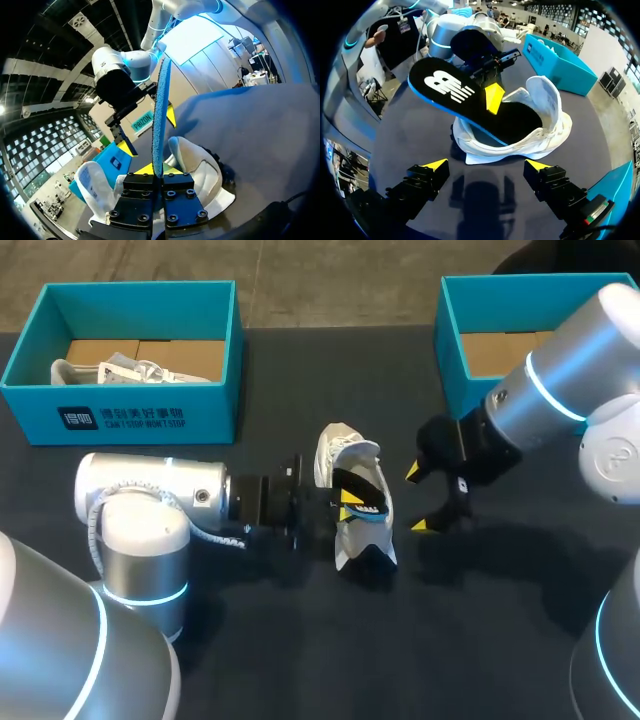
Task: Take the shoe out of the shoebox, open the shoe tongue, remove and reinsert the insole, then place the shoe into the shoebox
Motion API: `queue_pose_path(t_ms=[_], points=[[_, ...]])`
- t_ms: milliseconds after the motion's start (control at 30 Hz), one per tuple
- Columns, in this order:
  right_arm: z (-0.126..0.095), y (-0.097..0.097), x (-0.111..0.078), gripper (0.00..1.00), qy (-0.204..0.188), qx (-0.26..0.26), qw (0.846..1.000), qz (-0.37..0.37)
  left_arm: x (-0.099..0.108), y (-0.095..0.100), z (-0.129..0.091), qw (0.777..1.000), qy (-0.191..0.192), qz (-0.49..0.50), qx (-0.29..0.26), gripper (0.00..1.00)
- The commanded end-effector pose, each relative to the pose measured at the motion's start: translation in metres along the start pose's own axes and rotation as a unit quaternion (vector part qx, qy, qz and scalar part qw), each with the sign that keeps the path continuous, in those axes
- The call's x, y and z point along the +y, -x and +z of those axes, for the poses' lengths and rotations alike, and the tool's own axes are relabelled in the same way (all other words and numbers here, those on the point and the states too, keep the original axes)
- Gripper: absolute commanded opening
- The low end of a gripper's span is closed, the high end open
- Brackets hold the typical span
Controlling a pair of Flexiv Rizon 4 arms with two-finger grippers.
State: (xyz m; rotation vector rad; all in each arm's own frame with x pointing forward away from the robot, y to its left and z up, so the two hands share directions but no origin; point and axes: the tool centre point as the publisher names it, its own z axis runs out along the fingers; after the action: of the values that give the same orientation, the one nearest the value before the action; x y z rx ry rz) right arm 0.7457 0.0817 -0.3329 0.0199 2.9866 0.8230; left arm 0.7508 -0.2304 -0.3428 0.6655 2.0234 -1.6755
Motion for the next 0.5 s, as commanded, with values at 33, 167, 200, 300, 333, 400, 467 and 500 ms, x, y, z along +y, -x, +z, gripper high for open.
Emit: queue_pose_path(t_ms=[33,167,200,300,333,400,467,500], points=[[0.000,-0.001,-0.002,1.00,-0.001,-0.002,1.000,0.001,0.007,0.007,0.005,1.000,0.002,0.002,0.008,0.00],[-0.001,-0.001,-0.003,1.00,0.000,-0.004,1.000,0.003,0.014,0.009,0.005,1.000,0.015,0.012,0.023,0.00],[-0.001,-0.001,-0.003,1.00,0.000,-0.004,1.000,0.004,0.016,0.009,0.005,0.999,0.018,0.014,0.025,0.00],[-0.001,-0.001,-0.003,1.00,0.000,-0.005,1.000,0.003,0.020,0.010,0.003,0.999,0.022,0.014,0.028,0.00],[-0.001,0.000,-0.003,1.00,0.000,-0.005,1.000,0.003,0.021,0.010,0.003,0.999,0.023,0.015,0.029,0.00],[-0.001,0.000,-0.003,1.00,0.000,-0.006,1.000,0.003,0.023,0.009,0.002,0.999,0.024,0.015,0.029,0.00],[-0.002,0.000,-0.002,1.00,0.000,-0.006,1.000,0.003,0.025,0.008,0.001,0.999,0.029,0.019,0.031,0.00],[-0.002,0.000,-0.002,1.00,0.000,-0.006,1.000,0.003,0.027,0.008,0.001,0.999,0.031,0.021,0.032,0.00]])
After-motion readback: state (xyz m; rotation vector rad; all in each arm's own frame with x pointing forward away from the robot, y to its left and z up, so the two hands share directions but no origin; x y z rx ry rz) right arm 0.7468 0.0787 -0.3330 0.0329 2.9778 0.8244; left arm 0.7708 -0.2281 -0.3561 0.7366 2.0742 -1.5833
